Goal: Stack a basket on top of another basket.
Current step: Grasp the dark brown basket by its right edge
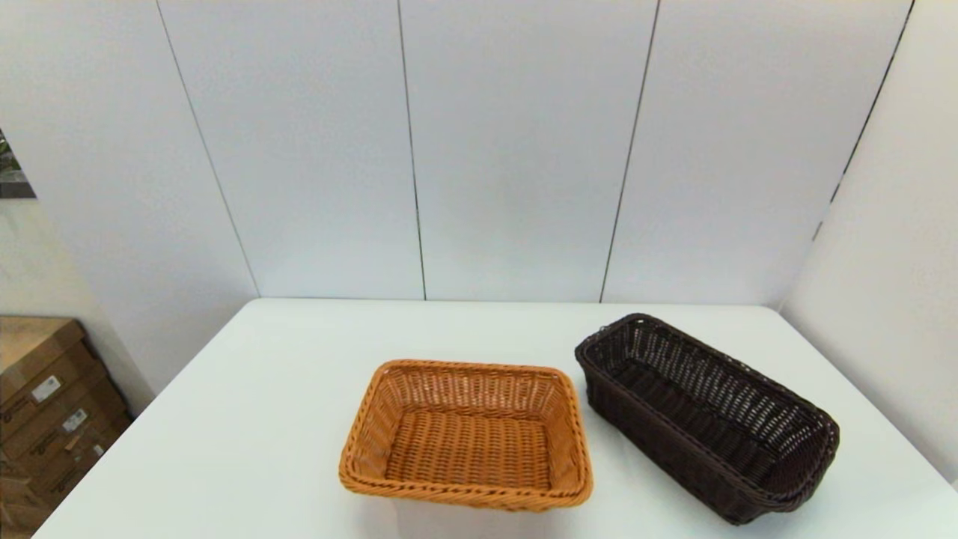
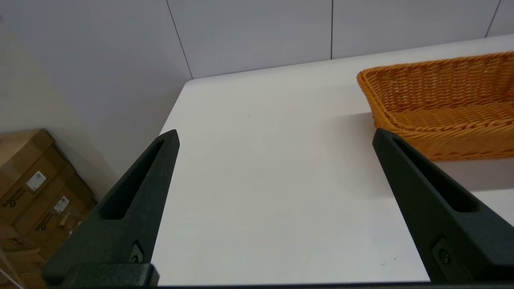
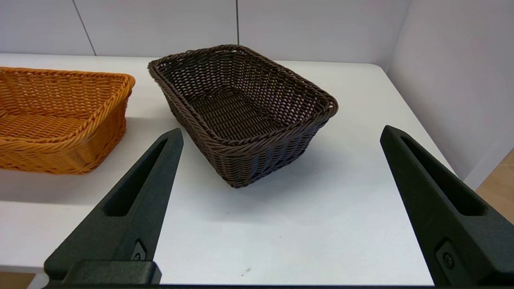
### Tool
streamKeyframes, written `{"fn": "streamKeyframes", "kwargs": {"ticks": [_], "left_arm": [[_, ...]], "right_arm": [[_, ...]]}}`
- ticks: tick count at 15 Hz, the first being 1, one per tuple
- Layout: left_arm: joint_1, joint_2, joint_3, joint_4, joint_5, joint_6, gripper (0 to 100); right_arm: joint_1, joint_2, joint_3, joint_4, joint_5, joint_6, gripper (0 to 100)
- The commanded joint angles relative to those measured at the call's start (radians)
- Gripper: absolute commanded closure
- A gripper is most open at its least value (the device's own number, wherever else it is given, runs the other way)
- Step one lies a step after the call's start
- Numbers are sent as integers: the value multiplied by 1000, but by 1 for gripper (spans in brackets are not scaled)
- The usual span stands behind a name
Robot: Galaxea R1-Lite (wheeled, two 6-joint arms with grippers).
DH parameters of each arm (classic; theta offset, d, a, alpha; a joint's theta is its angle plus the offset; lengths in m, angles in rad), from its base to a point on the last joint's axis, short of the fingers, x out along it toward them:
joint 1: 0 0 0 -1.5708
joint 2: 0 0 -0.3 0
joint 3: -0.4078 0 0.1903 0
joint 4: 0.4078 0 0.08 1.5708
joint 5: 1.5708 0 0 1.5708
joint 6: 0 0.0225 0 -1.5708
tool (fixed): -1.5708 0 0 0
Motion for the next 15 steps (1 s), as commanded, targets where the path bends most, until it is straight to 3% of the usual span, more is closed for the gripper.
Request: {"fn": "streamKeyframes", "kwargs": {"ticks": [1,15], "left_arm": [[5,-2,17,-2,2,-1,0],[6,-2,17,2,-3,-13,0]], "right_arm": [[0,1,0,1,0,0,0],[0,1,0,1,0,0,0]]}}
